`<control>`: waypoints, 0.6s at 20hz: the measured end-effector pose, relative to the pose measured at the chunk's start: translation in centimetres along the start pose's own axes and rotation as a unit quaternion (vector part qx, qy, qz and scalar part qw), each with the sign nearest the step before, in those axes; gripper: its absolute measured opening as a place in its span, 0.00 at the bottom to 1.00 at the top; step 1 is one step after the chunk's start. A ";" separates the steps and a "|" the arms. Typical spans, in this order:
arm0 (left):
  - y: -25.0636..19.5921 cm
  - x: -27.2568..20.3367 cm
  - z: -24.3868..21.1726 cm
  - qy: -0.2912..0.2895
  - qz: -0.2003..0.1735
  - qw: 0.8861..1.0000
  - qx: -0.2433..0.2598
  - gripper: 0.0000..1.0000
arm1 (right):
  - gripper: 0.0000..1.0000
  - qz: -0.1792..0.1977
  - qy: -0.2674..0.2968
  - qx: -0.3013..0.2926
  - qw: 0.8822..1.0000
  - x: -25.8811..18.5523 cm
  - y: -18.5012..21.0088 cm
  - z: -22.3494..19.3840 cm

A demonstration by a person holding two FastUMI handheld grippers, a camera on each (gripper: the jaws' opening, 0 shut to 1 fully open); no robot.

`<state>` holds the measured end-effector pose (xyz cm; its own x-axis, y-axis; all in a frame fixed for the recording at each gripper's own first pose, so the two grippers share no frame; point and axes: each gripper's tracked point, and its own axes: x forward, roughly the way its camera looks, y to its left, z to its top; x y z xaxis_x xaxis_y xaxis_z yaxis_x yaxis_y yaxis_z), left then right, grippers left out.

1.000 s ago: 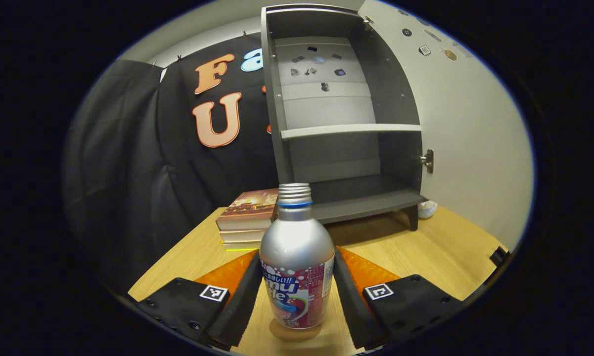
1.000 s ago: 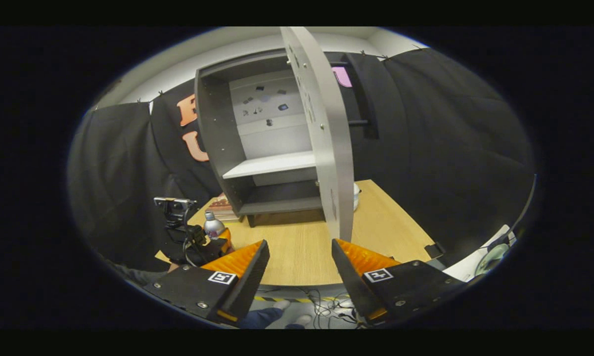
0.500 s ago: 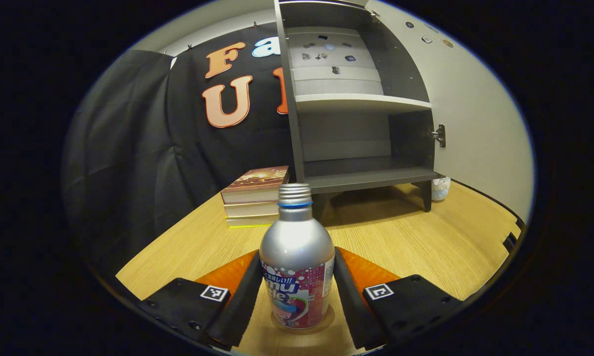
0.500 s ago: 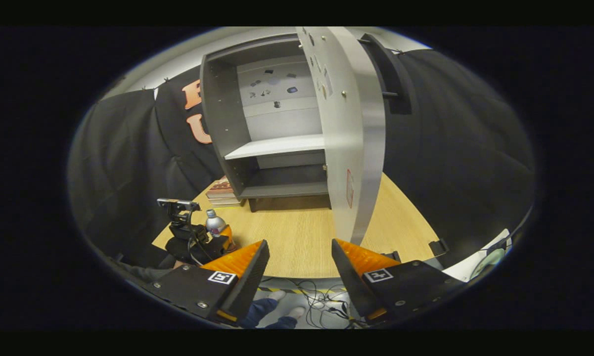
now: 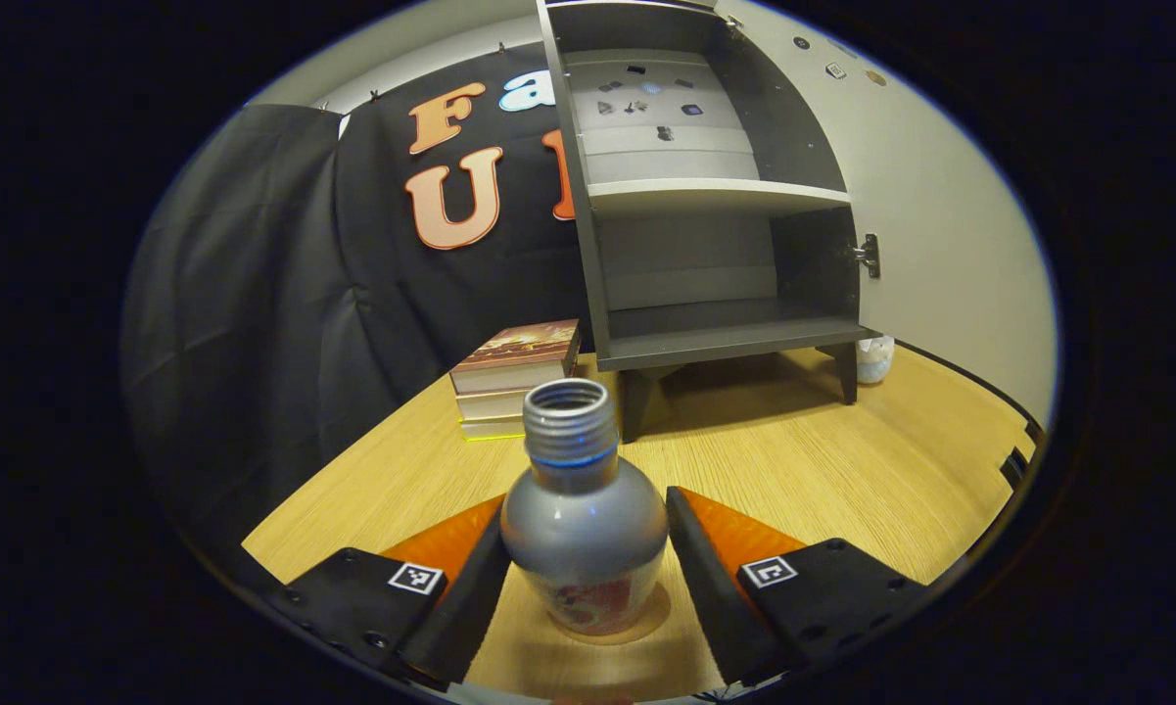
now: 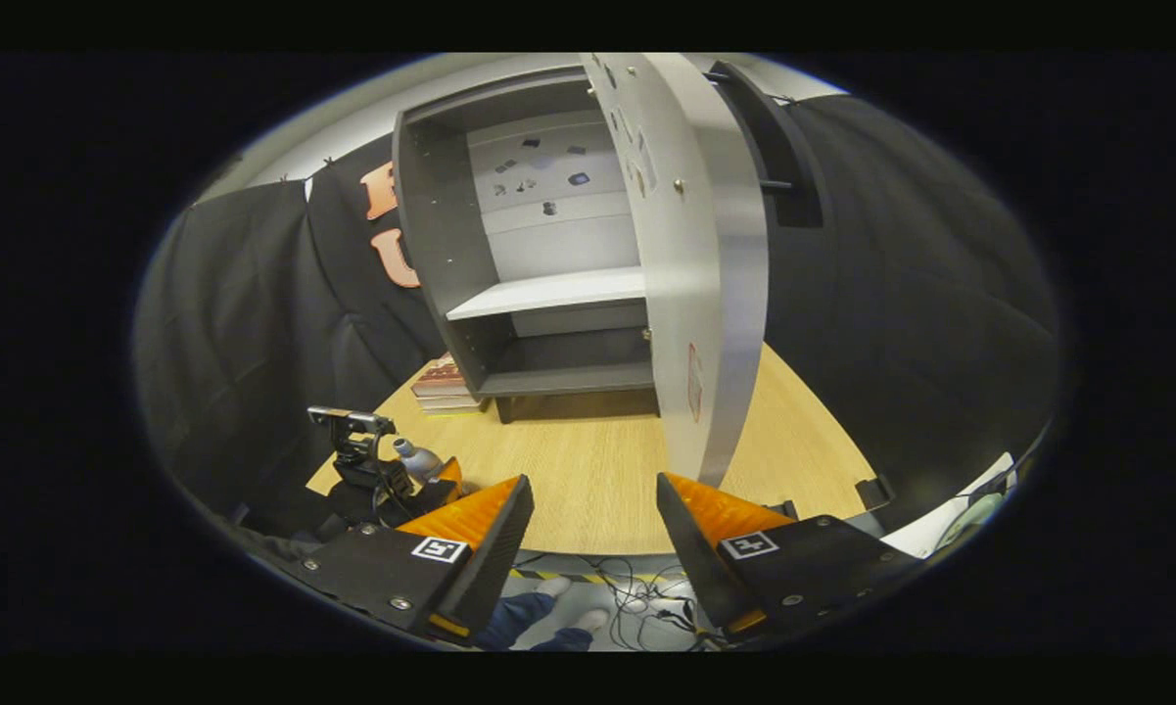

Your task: Open the cabinet door with the right hand, grasp the bottle in the cabinet with the left hand and place it on the coaster, then close the cabinet door with the right hand.

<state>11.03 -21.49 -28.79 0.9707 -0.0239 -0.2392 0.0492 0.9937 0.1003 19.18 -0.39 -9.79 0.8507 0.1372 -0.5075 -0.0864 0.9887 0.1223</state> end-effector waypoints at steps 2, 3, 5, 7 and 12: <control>0.2 -0.2 0.3 -0.002 0.002 1.000 0.002 0.96 | 0.79 0.002 -0.001 0.006 1.000 -0.2 -0.1 -0.1; 0.2 -0.4 0.7 -0.005 0.001 1.000 0.001 0.95 | 0.79 0.002 -0.003 0.007 1.000 -0.1 -0.2 -0.2; 0.0 -0.6 1.4 -0.010 -0.003 1.000 -0.002 0.95 | 0.79 0.002 -0.005 0.006 1.000 0.0 -0.4 -0.4; 0.2 -0.9 1.8 -0.013 0.000 1.000 0.002 0.96 | 0.79 0.003 -0.007 0.007 1.000 0.2 -0.5 -0.6; 0.7 -2.3 5.0 -0.043 0.006 0.999 0.011 0.96 | 0.79 0.009 -0.023 0.015 1.000 -0.6 -0.5 -0.4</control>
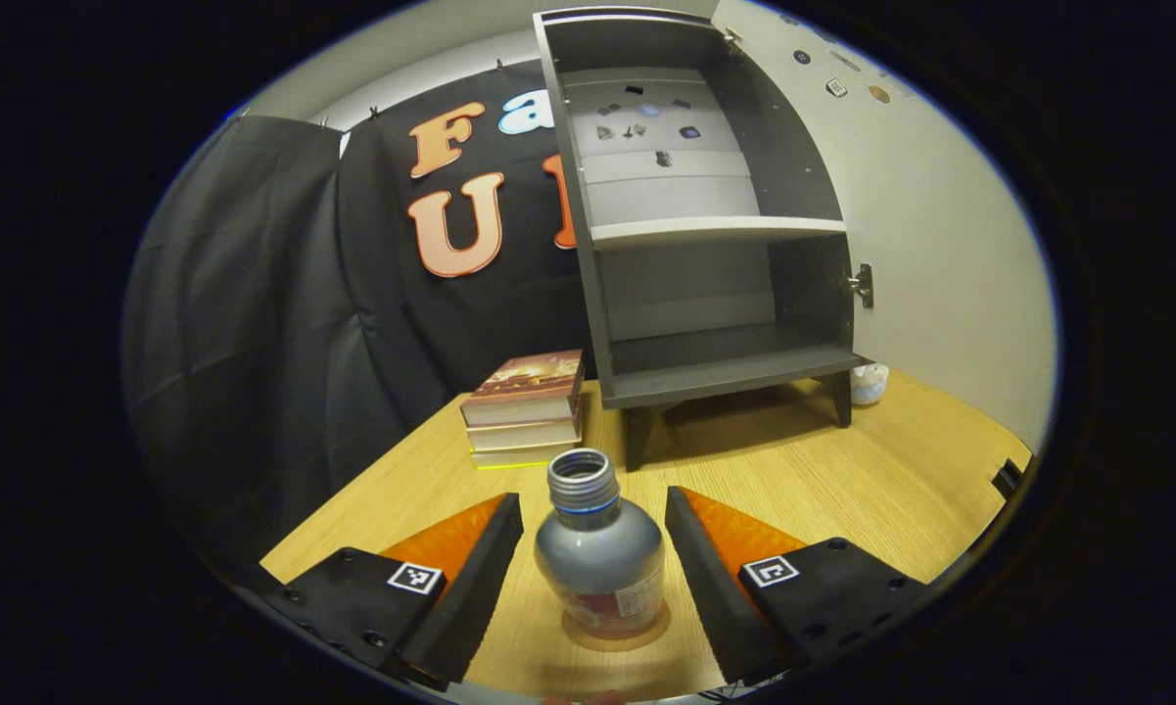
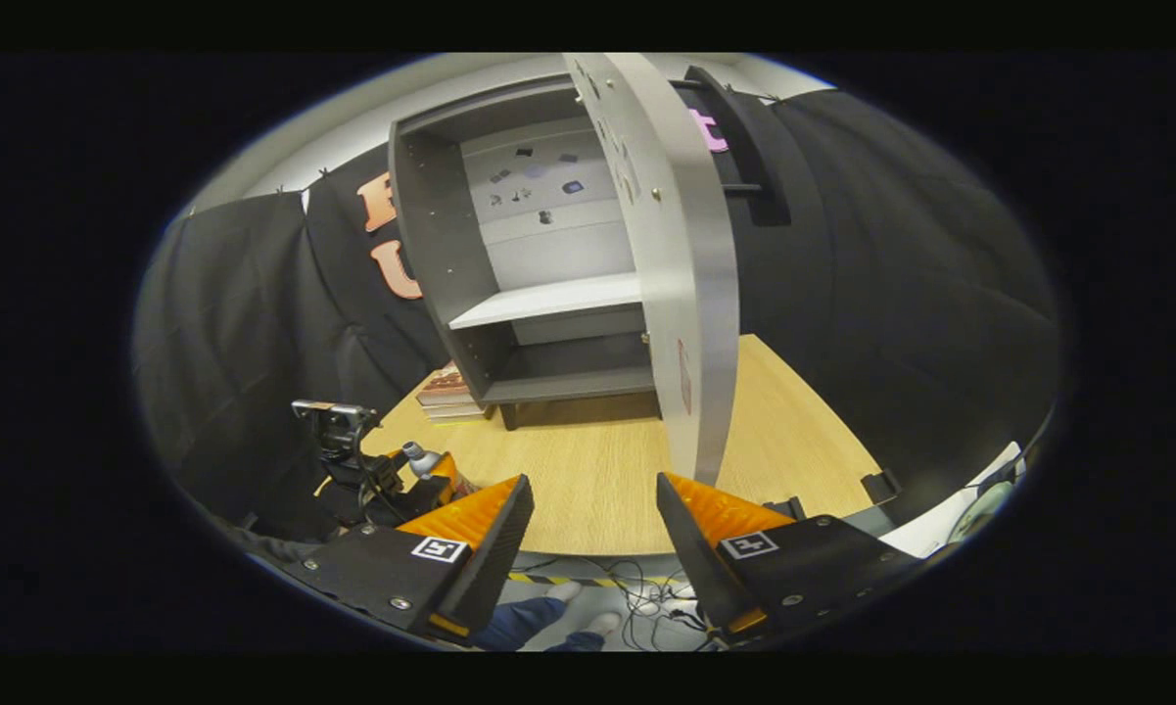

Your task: Open the cabinet door with the right hand, grasp the bottle in the cabinet with the left hand and place it on the coaster, then close the cabinet door with the right hand.

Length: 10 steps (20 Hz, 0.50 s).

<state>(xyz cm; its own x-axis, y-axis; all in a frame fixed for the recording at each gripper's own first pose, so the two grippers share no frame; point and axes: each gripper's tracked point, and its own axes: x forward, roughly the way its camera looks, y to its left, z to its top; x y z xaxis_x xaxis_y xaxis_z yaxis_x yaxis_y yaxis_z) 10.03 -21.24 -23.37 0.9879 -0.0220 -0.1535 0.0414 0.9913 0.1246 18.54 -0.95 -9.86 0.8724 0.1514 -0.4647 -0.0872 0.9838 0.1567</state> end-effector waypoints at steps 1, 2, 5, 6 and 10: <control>0.0 -0.2 0.6 -0.004 -0.002 1.000 0.001 0.96 | 0.79 0.001 -0.007 0.001 1.000 -0.6 0.2 0.2; 0.1 -0.5 1.6 -0.010 -0.003 1.000 0.000 0.96 | 0.79 0.003 -0.014 0.001 1.000 -1.9 0.5 0.4; 0.5 -2.0 5.3 -0.029 -0.003 1.000 -0.002 0.96 | 0.79 0.007 -0.037 0.004 0.999 -3.6 0.4 1.6; 0.5 -2.7 6.7 -0.037 -0.005 0.999 -0.005 0.96 | 0.79 0.007 -0.052 0.006 0.999 -4.0 0.2 2.4; -0.6 -5.1 11.3 -0.058 -0.029 0.998 -0.010 0.95 | 0.79 0.008 -0.107 0.023 0.994 -7.2 -0.7 5.5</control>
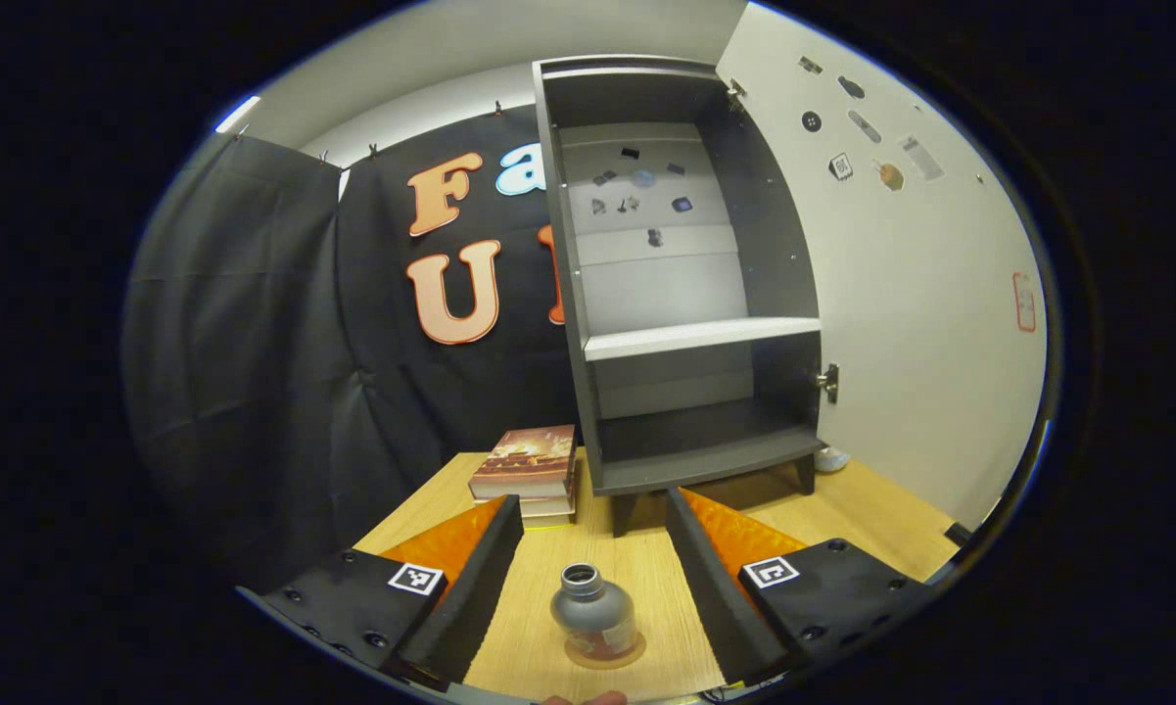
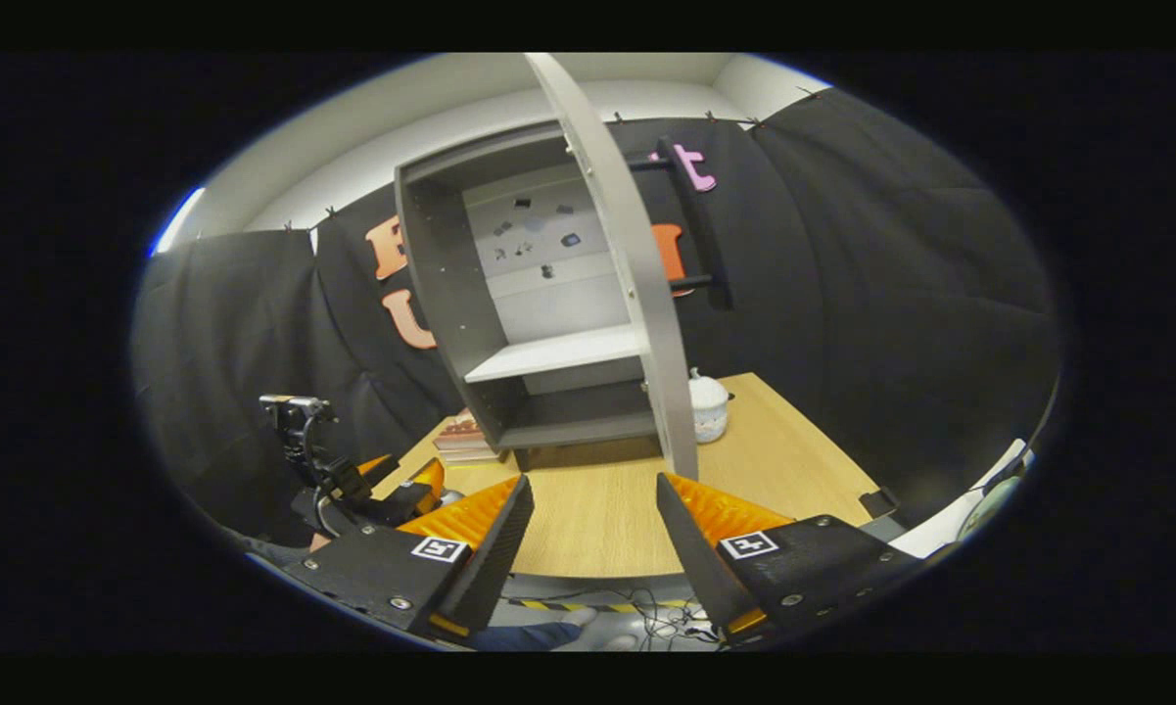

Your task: Open the cabinet door with the right hand, grasp the bottle in the cabinet with the left hand and place it on the coaster, then close the cabinet door with the right hand.

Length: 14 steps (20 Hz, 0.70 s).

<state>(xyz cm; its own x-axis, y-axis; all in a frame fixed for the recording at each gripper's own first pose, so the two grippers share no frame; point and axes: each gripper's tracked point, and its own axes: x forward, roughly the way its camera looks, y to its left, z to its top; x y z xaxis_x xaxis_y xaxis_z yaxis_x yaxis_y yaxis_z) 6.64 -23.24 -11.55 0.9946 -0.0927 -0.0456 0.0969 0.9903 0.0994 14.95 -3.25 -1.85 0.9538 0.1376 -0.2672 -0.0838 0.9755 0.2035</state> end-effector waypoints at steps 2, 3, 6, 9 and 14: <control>-0.8 -1.0 2.1 -0.011 -0.013 1.000 -0.004 0.95 | 0.79 -0.005 -0.028 -0.003 1.000 -1.0 -1.2 2.1; -1.1 -1.4 3.1 -0.014 -0.018 1.000 -0.003 0.99 | 0.79 -0.008 -0.041 -0.005 0.999 -1.4 -1.9 3.1; -1.5 -2.8 5.0 -0.020 -0.030 0.999 0.001 0.95 | 0.79 -0.017 -0.072 -0.013 0.997 -2.3 -4.2 5.8; -1.3 -4.0 6.0 -0.015 -0.032 0.999 0.002 0.95 | 0.79 -0.024 -0.095 -0.025 0.995 -1.1 -6.8 8.4; -0.5 -5.7 6.8 -0.004 -0.029 1.000 0.011 0.95 | 0.84 -0.008 -0.118 -0.032 0.992 0.0 -7.8 10.9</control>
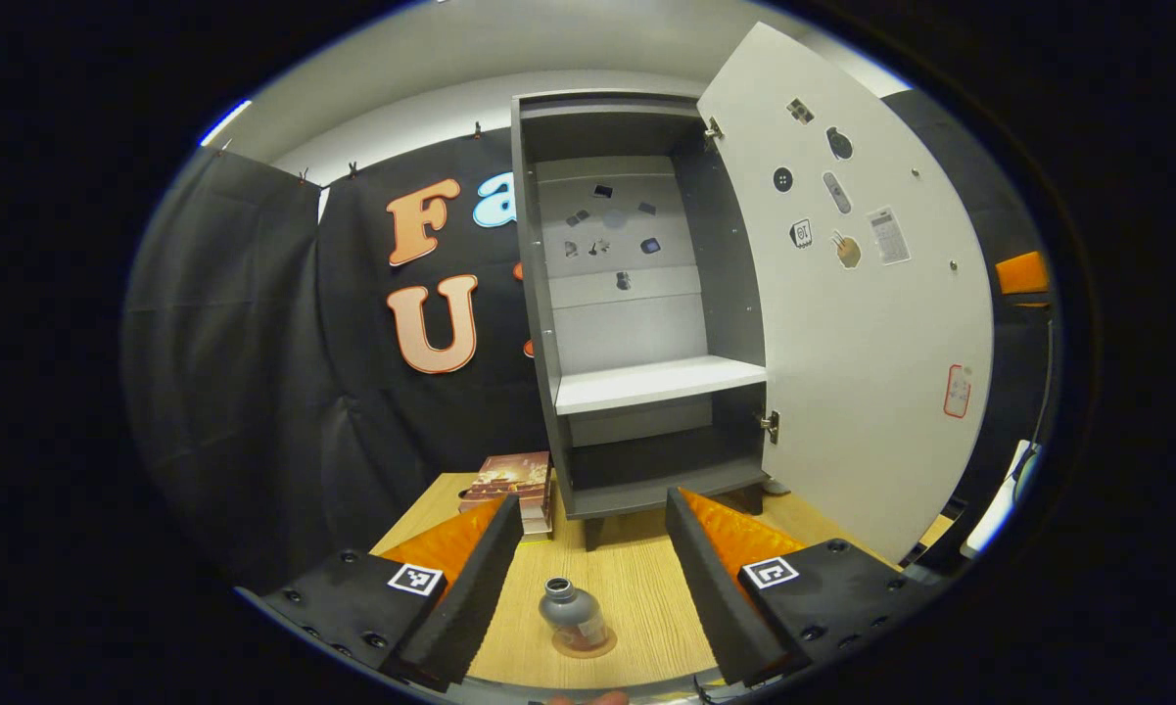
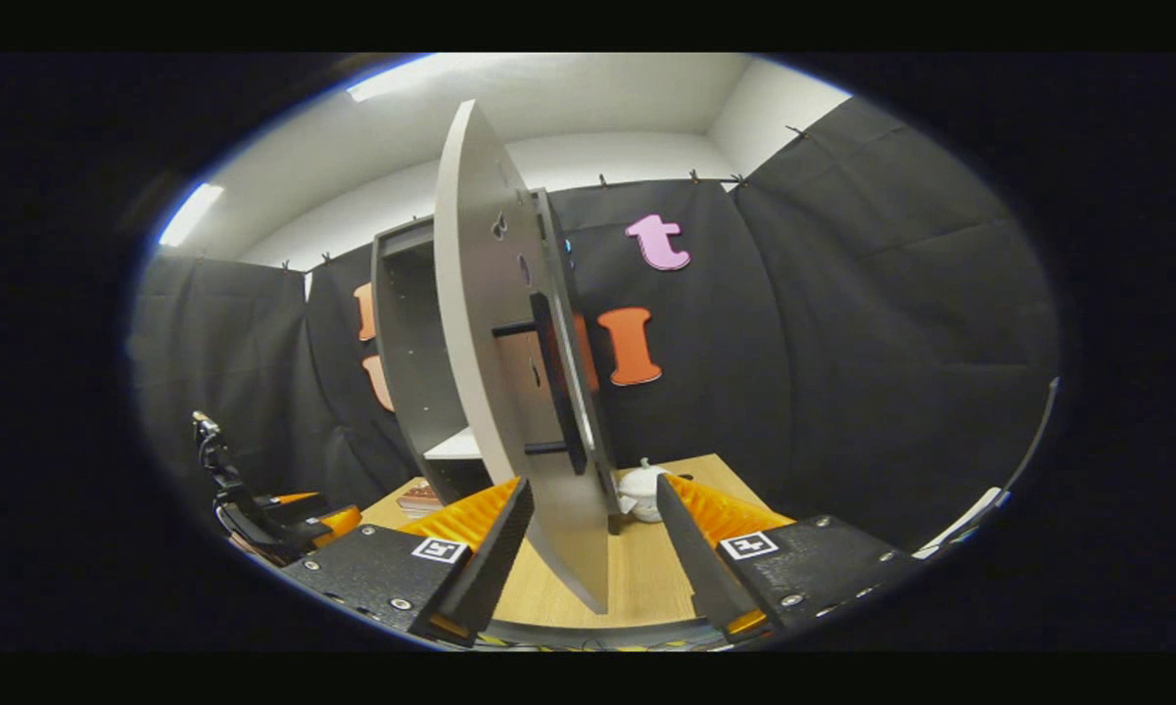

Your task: Open the cabinet door with the right hand, grasp the bottle in the cabinet with the left hand and place it on the coaster, then close the cabinet door with the right hand.

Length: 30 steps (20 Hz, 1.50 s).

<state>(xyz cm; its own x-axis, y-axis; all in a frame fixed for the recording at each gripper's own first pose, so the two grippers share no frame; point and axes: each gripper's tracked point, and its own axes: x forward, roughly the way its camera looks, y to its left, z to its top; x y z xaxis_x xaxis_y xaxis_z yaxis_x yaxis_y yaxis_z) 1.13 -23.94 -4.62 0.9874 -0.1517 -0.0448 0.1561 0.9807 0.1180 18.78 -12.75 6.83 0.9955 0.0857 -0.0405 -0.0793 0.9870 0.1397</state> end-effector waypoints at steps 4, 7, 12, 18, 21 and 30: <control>0.9 -1.0 0.2 -0.001 0.009 1.000 0.017 0.95 | 0.79 0.015 -0.010 -0.003 1.000 2.1 0.0 1.0; 1.8 -1.5 -0.3 0.008 0.015 1.000 0.016 0.96 | 0.79 0.015 -0.012 -0.013 1.000 2.4 0.1 1.1; 3.9 -0.9 -1.3 0.020 0.023 1.000 -0.003 0.95 | 0.78 0.022 0.004 -0.021 1.000 2.3 2.5 0.2; 8.3 0.5 -2.5 0.035 0.047 0.998 -0.026 0.95 | 0.78 0.062 0.011 -0.029 0.998 4.0 9.5 -0.7; 10.5 1.3 -2.0 0.023 0.053 0.998 -0.024 0.95 | 0.78 0.064 0.007 -0.037 0.997 5.1 12.4 -1.1; 16.1 4.1 -1.8 0.009 0.065 0.998 -0.014 0.95 | 0.84 0.096 0.020 -0.023 0.995 11.1 19.3 -2.8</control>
<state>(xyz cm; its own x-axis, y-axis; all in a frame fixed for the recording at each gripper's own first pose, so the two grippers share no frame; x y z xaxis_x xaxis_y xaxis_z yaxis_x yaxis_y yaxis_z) 7.67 -8.59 -4.68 0.9986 -0.0208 -0.0496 0.0254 0.9951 0.0955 28.13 7.59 6.30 0.9590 0.2775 -0.0577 -0.2707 0.9570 0.1043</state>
